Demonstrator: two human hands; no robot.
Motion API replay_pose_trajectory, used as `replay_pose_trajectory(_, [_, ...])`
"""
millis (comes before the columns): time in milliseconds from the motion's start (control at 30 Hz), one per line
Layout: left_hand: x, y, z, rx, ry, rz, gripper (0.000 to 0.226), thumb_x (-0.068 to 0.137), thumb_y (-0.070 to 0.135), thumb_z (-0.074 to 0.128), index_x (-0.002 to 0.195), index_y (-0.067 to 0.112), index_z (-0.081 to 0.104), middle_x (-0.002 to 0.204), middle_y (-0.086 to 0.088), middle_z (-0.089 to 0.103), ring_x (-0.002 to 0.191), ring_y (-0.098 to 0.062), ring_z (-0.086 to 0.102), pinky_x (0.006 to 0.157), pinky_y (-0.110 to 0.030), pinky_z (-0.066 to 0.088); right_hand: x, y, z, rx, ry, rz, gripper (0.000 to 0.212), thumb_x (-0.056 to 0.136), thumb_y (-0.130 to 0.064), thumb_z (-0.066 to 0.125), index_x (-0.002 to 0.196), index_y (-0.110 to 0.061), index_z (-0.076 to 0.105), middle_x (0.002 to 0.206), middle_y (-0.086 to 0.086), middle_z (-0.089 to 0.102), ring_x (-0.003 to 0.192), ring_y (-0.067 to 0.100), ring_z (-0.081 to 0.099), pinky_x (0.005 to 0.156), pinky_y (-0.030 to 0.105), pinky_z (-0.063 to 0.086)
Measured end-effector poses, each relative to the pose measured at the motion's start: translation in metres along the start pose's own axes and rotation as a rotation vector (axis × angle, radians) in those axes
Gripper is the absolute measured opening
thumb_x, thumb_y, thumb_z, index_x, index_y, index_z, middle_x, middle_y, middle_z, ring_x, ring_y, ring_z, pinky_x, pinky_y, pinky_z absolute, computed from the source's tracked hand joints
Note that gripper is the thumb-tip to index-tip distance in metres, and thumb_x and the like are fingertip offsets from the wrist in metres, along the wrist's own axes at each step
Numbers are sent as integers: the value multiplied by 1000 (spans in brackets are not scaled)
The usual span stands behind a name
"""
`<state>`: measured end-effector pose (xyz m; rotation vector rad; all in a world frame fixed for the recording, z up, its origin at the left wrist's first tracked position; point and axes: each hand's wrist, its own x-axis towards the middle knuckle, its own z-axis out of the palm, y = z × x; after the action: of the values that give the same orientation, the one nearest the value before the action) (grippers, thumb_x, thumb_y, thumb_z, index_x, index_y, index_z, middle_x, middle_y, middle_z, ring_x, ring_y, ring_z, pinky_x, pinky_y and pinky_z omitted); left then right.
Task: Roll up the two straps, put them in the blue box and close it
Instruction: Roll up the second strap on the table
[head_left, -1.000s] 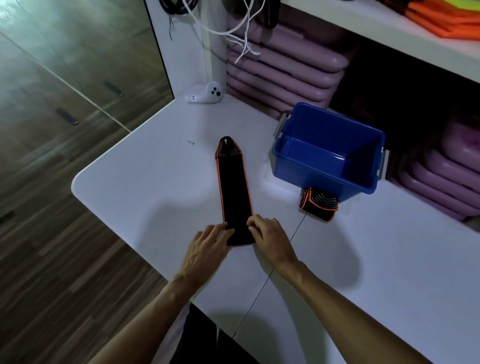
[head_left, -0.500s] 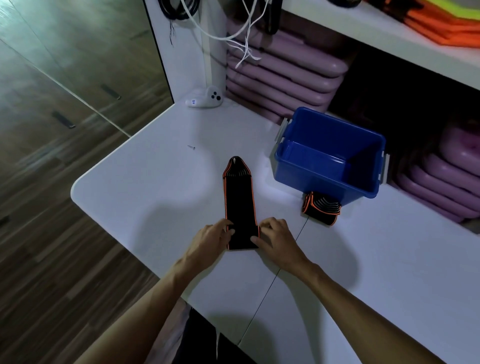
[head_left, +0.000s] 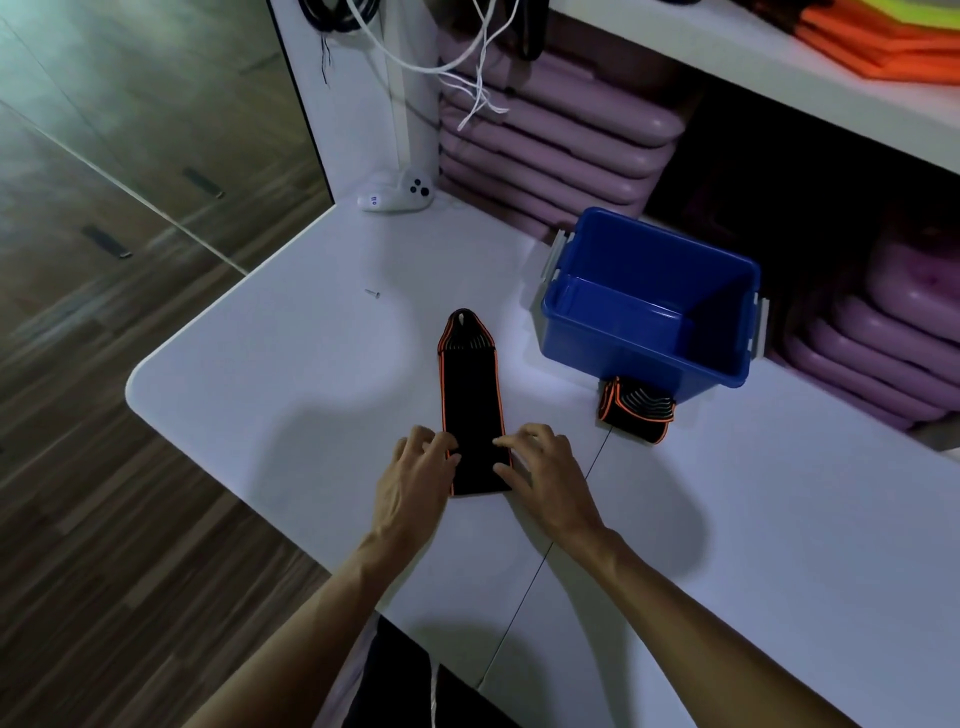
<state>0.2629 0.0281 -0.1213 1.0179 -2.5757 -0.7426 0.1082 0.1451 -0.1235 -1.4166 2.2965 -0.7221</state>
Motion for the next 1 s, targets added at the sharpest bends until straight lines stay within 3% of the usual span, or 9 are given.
replay_pose_trajectory(67, [-7, -6, -2, 43, 12, 128, 20, 94, 25, 49, 104, 12, 60, 113, -6, 58, 96, -24, 56, 68, -36, 52, -2, 5, -1, -100, -36, -79, 44, 95, -49, 51, 131, -24, 57, 132, 1, 51, 112, 22, 46, 89, 40, 49])
replay_pose_trajectory(167, [-18, -18, -7, 99, -91, 243, 44, 93, 48, 47, 116, 12, 58, 124, -3, 57, 108, -22, 55, 82, -37, 52, -10, 13, -4, -235, -164, -196, 70, 86, -65, 52, 140, -22, 46, 145, 1, 43, 122, 23, 41, 90, 41, 46])
replay_pose_trajectory(300, [-23, -24, -12, 203, -165, 314, 70, 82, 67, 50, 122, 10, 56, 116, -7, 54, 97, -22, 53, 77, -34, 50, -12, 8, -3, -303, -132, -313, 61, 85, -45, 61, 136, -13, 49, 135, 4, 54, 114, 26, 49, 80, 44, 52])
replay_pose_trajectory(433, [-25, -23, -11, 171, -180, 275, 60, 90, 56, 43, 124, 8, 55, 97, -4, 55, 87, -22, 52, 73, -35, 50, -5, 7, -8, -291, -121, -384, 51, 87, -44, 57, 127, -12, 57, 121, 3, 64, 107, 24, 53, 76, 40, 51])
replay_pose_trajectory(500, [-27, -24, -12, 89, -190, 250, 52, 93, 53, 37, 112, 11, 61, 89, -3, 54, 84, -20, 50, 73, -32, 47, 2, 6, -13, -267, -183, -391, 50, 88, -50, 48, 121, -15, 61, 114, 1, 65, 104, 22, 53, 77, 39, 50])
replay_pose_trajectory(667, [-18, -28, -10, -114, -177, 89, 50, 95, 48, 36, 79, 10, 65, 78, -1, 53, 68, -16, 49, 65, -24, 35, 18, -1, -17, -12, -352, -181, 41, 91, -46, 59, 119, -17, 62, 108, -2, 63, 102, 14, 46, 85, 31, 45])
replay_pose_trajectory(833, [-6, -23, -10, -143, -106, -86, 43, 91, 43, 48, 58, 16, 55, 62, 6, 44, 56, -15, 43, 58, -27, 30, 28, -14, -17, 214, -324, -3, 35, 91, -39, 64, 118, -20, 52, 103, -4, 58, 84, 7, 57, 68, 9, 43])
replay_pose_trajectory(933, [0, -19, -7, -114, -73, -179, 37, 92, 34, 56, 61, 15, 50, 61, 4, 47, 59, -19, 45, 59, -28, 31, 31, -14, -8, 253, -250, 49, 32, 90, -42, 64, 112, -24, 48, 94, 4, 68, 76, 12, 64, 70, 24, 55])
replay_pose_trajectory(1000, [2, -15, -6, -149, -24, -226, 22, 90, 31, 59, 80, 12, 56, 75, 0, 56, 68, -20, 52, 62, -29, 34, 31, -13, -4, 238, -214, 53, 31, 90, -43, 64, 111, -24, 50, 83, 6, 67, 73, 15, 64, 70, 32, 54])
